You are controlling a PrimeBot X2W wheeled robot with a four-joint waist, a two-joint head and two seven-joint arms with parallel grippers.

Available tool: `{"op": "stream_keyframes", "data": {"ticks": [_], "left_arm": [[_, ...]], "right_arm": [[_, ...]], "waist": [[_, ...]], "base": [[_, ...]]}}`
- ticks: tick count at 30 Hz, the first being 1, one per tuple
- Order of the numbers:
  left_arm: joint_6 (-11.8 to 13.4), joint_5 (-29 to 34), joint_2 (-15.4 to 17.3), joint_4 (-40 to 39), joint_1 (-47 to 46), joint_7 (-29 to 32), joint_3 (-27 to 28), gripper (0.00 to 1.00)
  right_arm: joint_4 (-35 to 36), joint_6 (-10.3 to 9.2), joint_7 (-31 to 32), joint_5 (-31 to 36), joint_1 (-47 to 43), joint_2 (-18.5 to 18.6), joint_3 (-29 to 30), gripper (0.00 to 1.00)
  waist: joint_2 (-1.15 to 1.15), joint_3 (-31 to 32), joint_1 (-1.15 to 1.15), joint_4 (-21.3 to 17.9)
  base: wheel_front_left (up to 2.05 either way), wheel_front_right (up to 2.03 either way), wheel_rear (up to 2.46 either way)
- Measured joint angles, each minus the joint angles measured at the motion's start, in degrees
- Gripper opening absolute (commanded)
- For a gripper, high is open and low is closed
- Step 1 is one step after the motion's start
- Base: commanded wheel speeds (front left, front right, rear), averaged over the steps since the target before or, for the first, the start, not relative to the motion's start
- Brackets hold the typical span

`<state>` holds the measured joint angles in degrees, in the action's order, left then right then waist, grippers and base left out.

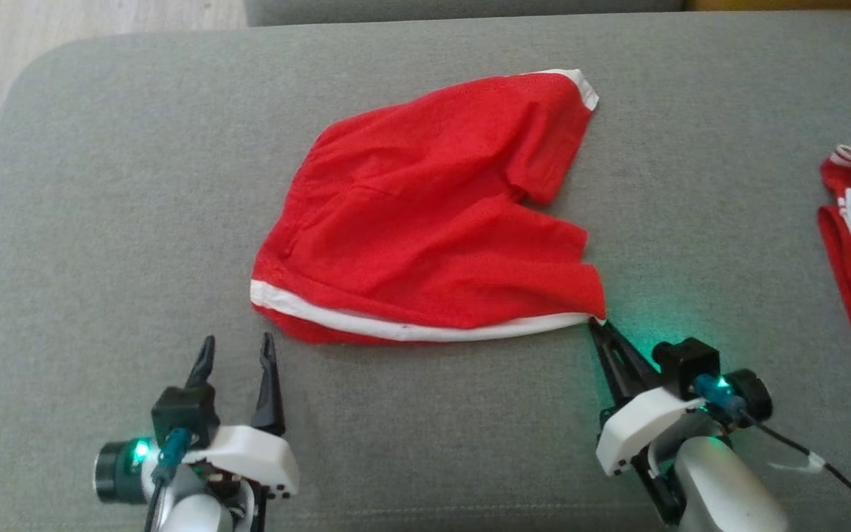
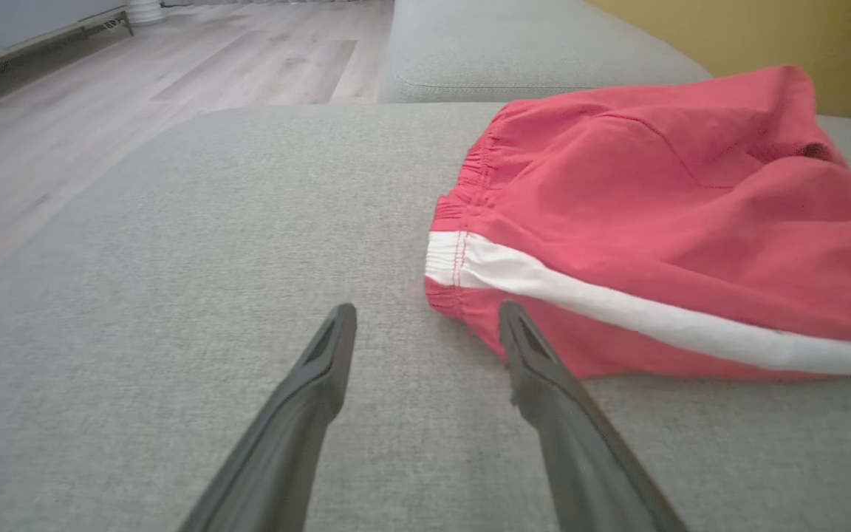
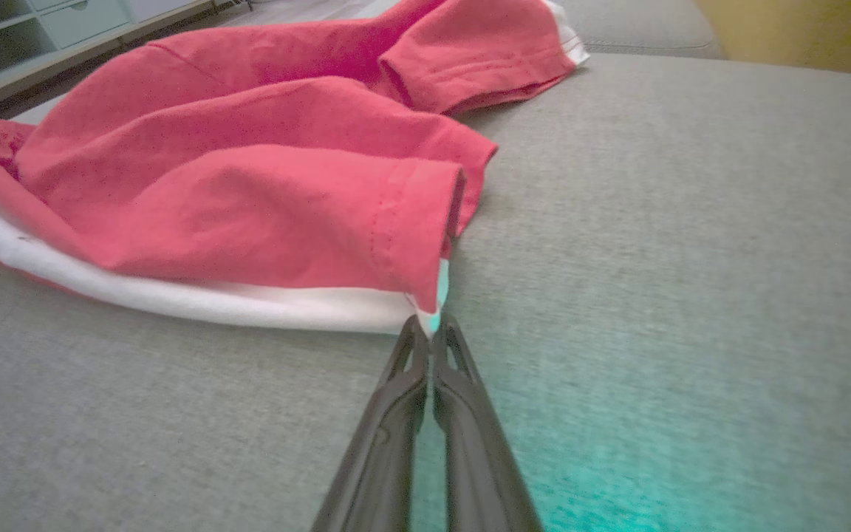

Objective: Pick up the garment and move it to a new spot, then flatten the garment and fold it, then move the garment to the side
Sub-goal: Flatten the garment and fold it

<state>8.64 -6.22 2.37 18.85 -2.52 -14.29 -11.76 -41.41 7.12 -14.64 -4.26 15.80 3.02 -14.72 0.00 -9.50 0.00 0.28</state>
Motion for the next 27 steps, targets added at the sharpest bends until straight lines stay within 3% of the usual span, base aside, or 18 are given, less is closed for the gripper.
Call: {"op": "stream_keyframes", "data": {"ticks": [11,19,27], "left_arm": [[-6.44,-5.10,0.03,-0.96,-0.12,0.00,-2.53,1.00],[-11.20,-9.50,0.05,-0.70,-1.74,0.00,-2.58,1.00],[-13.38,-11.29,0.04,2.82,-3.35,0.00,-2.76,1.00]], "right_arm": [[-1.16,0.00,0.00,6.17,0.14,0.04,8.02,0.00],[-1.18,0.00,0.00,7.38,1.56,0.03,9.34,0.00],[-1.11,0.00,0.00,7.37,2.36,-0.05,9.07,0.00]], "waist": [[0.00,-1.12,0.00,-2.38],[0.00,-2.25,0.00,-3.79],[0.00,-3.32,0.00,-5.08]], "base": [[0.00,0.00,0.00],[0.00,0.00,0.00],[0.00,0.00,0.00]]}}
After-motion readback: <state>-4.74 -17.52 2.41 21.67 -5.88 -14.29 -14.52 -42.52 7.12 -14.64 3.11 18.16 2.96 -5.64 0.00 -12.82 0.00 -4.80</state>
